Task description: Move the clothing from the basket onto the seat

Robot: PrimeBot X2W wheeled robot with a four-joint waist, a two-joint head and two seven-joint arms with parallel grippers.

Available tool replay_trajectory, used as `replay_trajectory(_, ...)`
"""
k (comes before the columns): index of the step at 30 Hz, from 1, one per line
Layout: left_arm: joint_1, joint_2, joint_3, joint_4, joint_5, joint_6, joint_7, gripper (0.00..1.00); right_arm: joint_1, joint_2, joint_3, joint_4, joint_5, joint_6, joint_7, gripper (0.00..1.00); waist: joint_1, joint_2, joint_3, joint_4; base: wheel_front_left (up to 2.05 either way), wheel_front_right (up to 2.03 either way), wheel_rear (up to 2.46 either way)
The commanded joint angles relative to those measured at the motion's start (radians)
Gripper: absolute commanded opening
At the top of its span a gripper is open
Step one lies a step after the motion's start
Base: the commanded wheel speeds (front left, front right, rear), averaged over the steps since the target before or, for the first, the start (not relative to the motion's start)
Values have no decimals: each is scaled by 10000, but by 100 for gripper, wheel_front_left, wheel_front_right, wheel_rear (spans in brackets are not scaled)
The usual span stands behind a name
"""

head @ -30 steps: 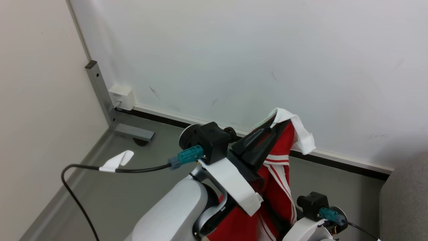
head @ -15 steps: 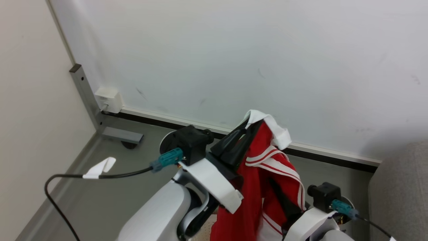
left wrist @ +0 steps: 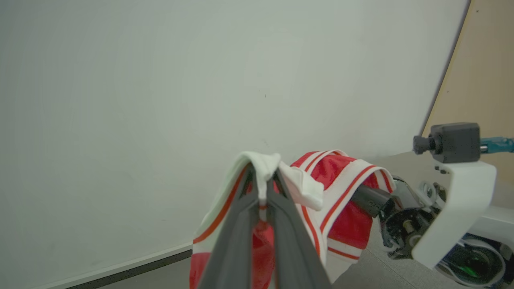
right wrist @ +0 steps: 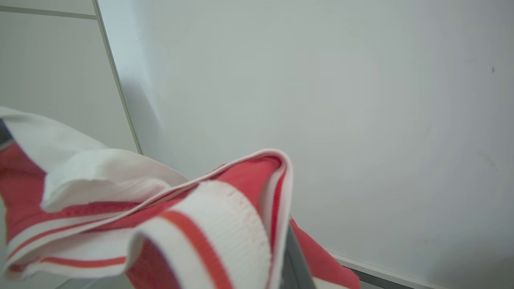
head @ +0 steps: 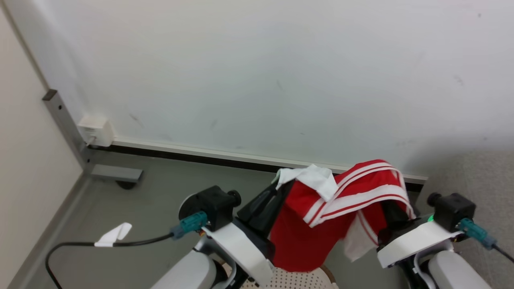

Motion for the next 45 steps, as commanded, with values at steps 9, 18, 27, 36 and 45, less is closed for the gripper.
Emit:
replay_trajectory(9,421,-24,-434,97,126,-122,-387,100,-509,-728,-722,-890,-93,-21,-4,0,-1,0,131,-1365,0,0,0)
replay_trajectory(18,475,54,-634,417,344,-203,-721,100,-819,-1407,-1122,-1581,-84,-22,-4,0,-1,0,352,-2754,0,0,0)
replay_trajectory(27,360,153,-588,873,614,-326,-1178,100,-938,-1901,-1623,-2784,-126,-22,-2,0,-1,0,638,-4499,0,0,0)
replay_trajectory(36,367,87,-414,1138,783,-468,-1287,100,-562,-2240,-2324,-4015,-195,-22,63,0,-1,0,760,-5923,0,0,0)
replay_trajectory(45,445,59,-216,1177,1223,-527,-1294,100,-196,-2150,-2905,-4868,-290,-22,400,0,-1,0,973,-6674,0,0,0)
